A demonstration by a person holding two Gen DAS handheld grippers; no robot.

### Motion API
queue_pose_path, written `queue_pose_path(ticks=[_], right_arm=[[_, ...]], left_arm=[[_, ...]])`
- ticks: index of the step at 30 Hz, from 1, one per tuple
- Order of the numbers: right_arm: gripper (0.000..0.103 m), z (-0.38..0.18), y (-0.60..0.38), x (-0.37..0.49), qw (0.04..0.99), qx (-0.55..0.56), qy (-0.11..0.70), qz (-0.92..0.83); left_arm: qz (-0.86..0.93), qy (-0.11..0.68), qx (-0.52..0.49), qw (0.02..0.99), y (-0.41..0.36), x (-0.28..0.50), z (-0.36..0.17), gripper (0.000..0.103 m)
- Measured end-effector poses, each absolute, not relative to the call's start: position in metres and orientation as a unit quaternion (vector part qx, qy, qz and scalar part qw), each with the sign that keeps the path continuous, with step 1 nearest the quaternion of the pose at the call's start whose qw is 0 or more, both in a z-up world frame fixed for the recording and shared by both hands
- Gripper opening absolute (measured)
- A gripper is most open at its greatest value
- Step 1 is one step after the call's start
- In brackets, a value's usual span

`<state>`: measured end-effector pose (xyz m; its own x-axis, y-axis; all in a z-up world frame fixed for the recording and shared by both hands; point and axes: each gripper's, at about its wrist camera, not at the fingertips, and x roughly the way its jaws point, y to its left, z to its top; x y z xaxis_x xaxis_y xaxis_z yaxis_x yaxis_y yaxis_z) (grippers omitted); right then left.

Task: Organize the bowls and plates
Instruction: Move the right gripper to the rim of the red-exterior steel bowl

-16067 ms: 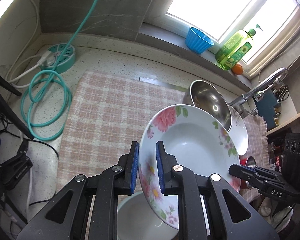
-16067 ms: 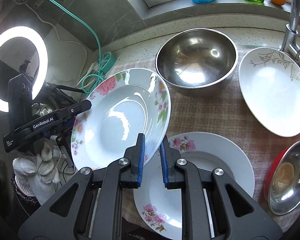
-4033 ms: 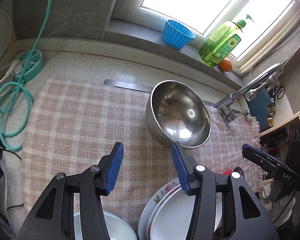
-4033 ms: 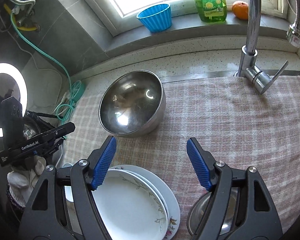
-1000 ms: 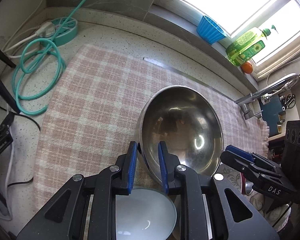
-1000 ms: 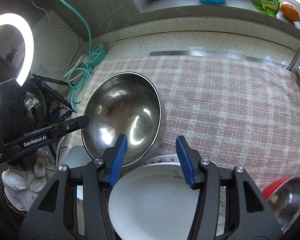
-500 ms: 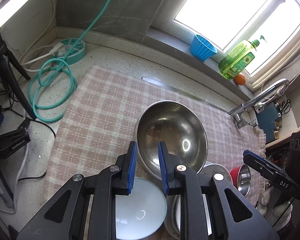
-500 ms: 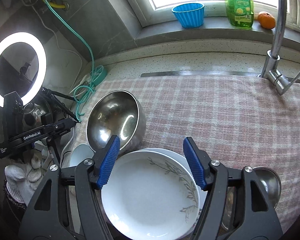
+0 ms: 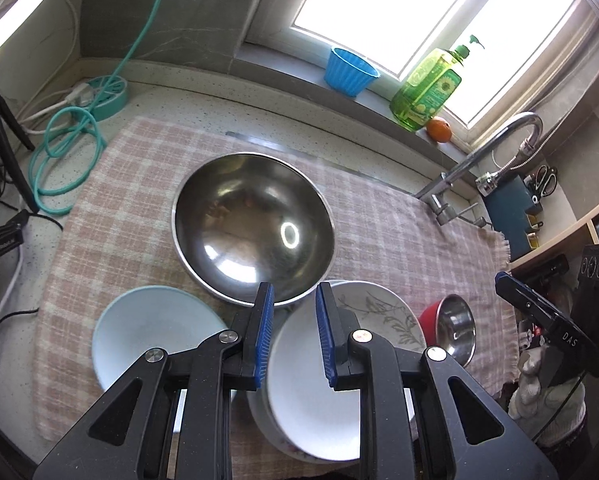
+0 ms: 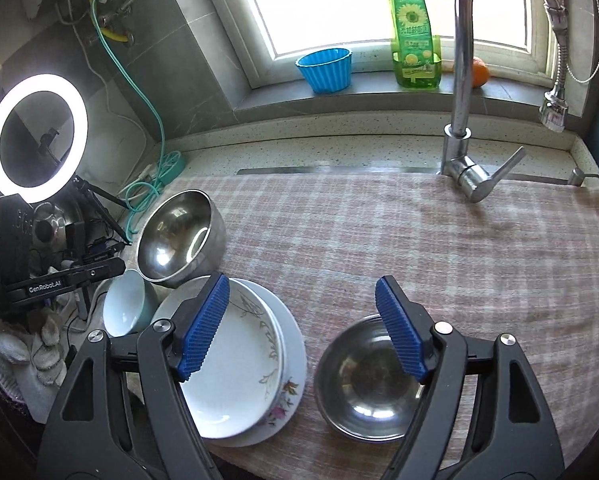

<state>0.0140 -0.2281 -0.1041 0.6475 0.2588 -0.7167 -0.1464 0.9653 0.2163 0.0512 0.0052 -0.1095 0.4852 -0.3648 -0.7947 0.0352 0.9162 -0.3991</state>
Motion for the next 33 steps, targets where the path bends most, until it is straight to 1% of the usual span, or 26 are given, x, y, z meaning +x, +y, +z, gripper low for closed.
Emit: queue_pose_path(ticks=[3,7,11,13,14,15,17,22,26,29,30,31,32,33], right_arm=[[0.078,-0.106,-0.242,0.01,0.905,0.052,0.412,0.089],[0.078,-0.118,-0.267,0.012,0.891,0.054,0.446,0.063],[0.078,-0.126,-0.289,0.003,0.89,0.061,0.447,0.067],[0.078,-0.127,-0.297,-0.002,0.892,0.055,0.444,0.064],[0.078,-0.128,-0.301,-0.004,0.892,0.055,0.443,0.065],[0.078,-0.129,-0.305,-0.006,0.892,0.057,0.443,0.064],[0.078,-0.132,-0.315,-0.009,0.892,0.077,0.441,0.062],[0.078,-0.139,-0.341,-0.019,0.898,0.144,0.411,0.067],[0.078,-0.144,-0.344,-0.018,0.897,0.114,0.423,0.06],[0.078,-0.151,-0.343,-0.014,0.888,0.088,0.448,0.056],[0.078,-0.153,-0.344,-0.014,0.884,0.089,0.454,0.061],[0.075,-0.156,-0.344,-0.014,0.881,0.093,0.458,0.067],[0.07,-0.158,-0.344,-0.013,0.879,0.096,0.462,0.071],[0.067,-0.161,-0.344,-0.012,0.876,0.098,0.467,0.075]], left_arm=[[-0.133,0.495,-0.169,0.842,-0.016,0.046,-0.111,0.02],[-0.145,0.496,-0.162,0.84,-0.046,0.041,-0.114,0.02],[-0.164,0.51,-0.154,0.831,-0.079,0.036,-0.123,0.021],[-0.169,0.512,-0.141,0.83,-0.096,0.033,-0.126,0.035],[-0.171,0.513,-0.135,0.831,-0.104,0.032,-0.127,0.039],[-0.174,0.514,-0.132,0.83,-0.11,0.031,-0.129,0.049],[-0.177,0.513,-0.136,0.829,-0.121,0.031,-0.13,0.06],[-0.189,0.509,-0.103,0.833,-0.152,0.027,-0.134,0.06],[-0.198,0.514,-0.084,0.831,-0.173,0.024,-0.142,0.059],[-0.201,0.517,-0.08,0.828,-0.181,0.025,-0.147,0.055],[-0.203,0.518,-0.078,0.827,-0.184,0.025,-0.149,0.048],[-0.204,0.521,-0.076,0.825,-0.186,0.027,-0.151,0.041],[-0.204,0.523,-0.073,0.824,-0.188,0.027,-0.152,0.038],[-0.204,0.525,-0.069,0.823,-0.191,0.028,-0.154,0.032]])
